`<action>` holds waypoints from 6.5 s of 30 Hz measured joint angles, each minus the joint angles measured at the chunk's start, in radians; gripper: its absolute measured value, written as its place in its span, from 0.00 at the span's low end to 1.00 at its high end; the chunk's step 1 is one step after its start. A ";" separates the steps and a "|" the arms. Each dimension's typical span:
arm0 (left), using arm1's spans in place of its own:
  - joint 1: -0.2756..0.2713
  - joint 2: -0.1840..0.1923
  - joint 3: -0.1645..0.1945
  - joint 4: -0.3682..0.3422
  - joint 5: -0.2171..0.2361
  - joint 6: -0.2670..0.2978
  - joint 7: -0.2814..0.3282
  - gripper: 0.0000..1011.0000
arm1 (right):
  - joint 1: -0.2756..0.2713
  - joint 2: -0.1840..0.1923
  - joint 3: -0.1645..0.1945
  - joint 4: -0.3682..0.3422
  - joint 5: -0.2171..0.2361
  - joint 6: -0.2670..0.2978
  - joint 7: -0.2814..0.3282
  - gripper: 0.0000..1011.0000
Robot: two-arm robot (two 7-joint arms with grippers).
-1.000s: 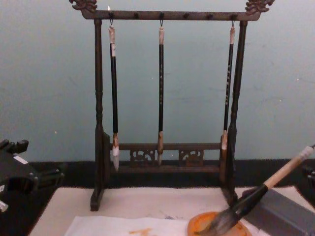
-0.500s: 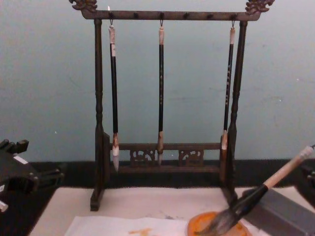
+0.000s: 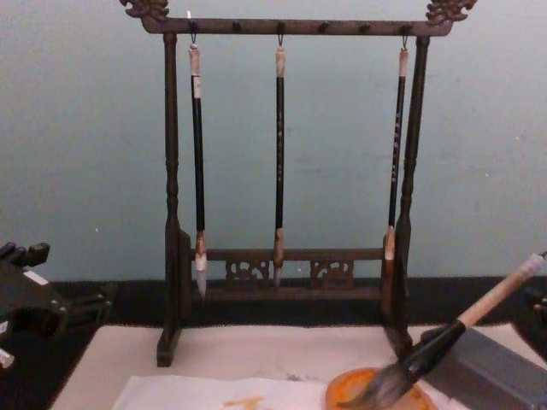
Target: Pick up the brush from the inkstone, write on the paper, then place the brush back to its original position.
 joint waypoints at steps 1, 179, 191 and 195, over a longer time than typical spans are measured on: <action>0.000 0.000 0.000 0.000 0.000 0.000 0.000 1.00 | 0.000 0.000 0.000 0.000 0.000 0.000 0.000 0.99; 0.000 0.000 0.000 0.000 0.000 0.000 0.000 1.00 | 0.186 -0.149 0.118 0.006 1.049 0.461 0.334 0.15; 0.000 0.000 0.000 0.000 0.000 0.000 0.000 1.00 | 0.200 -0.088 -0.061 -0.155 0.795 0.344 0.347 0.15; 0.000 0.000 0.000 0.000 0.000 0.000 0.000 1.00 | 0.198 -0.079 -0.110 -0.205 0.681 0.298 0.328 0.15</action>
